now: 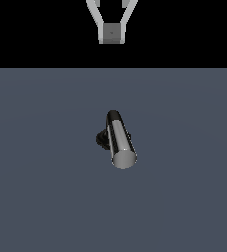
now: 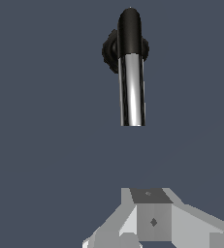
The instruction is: Turn on the faucet by rotating a designated handle.
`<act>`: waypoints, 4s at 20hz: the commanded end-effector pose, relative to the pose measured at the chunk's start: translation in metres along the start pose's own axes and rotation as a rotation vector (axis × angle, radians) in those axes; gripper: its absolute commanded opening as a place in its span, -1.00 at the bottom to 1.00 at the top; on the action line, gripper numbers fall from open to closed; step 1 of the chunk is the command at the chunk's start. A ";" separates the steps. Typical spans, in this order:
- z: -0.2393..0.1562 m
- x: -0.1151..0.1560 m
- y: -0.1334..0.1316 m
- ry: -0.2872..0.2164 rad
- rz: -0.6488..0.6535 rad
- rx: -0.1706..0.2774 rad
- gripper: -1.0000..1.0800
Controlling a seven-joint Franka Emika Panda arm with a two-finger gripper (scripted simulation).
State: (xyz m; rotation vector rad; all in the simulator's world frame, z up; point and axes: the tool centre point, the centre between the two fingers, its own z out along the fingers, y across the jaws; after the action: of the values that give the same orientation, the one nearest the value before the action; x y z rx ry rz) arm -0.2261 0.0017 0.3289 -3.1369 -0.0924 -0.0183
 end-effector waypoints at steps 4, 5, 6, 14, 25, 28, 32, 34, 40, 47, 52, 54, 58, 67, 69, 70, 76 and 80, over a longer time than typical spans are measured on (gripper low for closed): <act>0.044 0.008 -0.004 -0.002 -0.025 0.000 -1.00; 0.051 0.010 -0.005 -0.002 -0.030 0.000 -1.00; 0.059 0.011 -0.006 -0.003 -0.034 -0.001 -1.00; 0.117 0.023 -0.012 -0.006 -0.067 -0.001 -1.00; 0.186 0.039 -0.019 -0.010 -0.107 -0.002 -1.00; 0.199 0.042 -0.020 -0.011 -0.114 -0.002 -1.00; 0.211 0.045 -0.022 -0.011 -0.121 -0.002 -1.00; 0.216 0.046 -0.022 -0.012 -0.124 -0.002 -1.00; 0.221 0.049 -0.023 -0.012 -0.127 -0.002 -1.00; 0.221 0.050 -0.014 -0.012 -0.127 -0.002 -1.00; 0.221 0.055 0.009 -0.012 -0.127 -0.002 -1.00; 0.221 0.057 0.018 -0.012 -0.127 -0.002 -1.00; 0.221 0.060 0.035 -0.012 -0.127 -0.002 -1.00; 0.221 0.068 0.075 -0.012 -0.127 -0.002 -1.00; 0.221 0.070 0.083 -0.012 -0.127 -0.002 -1.00; 0.221 0.071 0.088 -0.012 -0.127 -0.002 -1.00; 0.221 0.076 0.113 -0.012 -0.127 -0.002 -1.00; 0.221 0.080 0.130 -0.012 -0.127 -0.002 -1.00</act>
State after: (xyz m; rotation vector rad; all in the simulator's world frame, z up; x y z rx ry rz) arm -0.1394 -0.1041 0.1065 -3.1193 -0.3294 0.0132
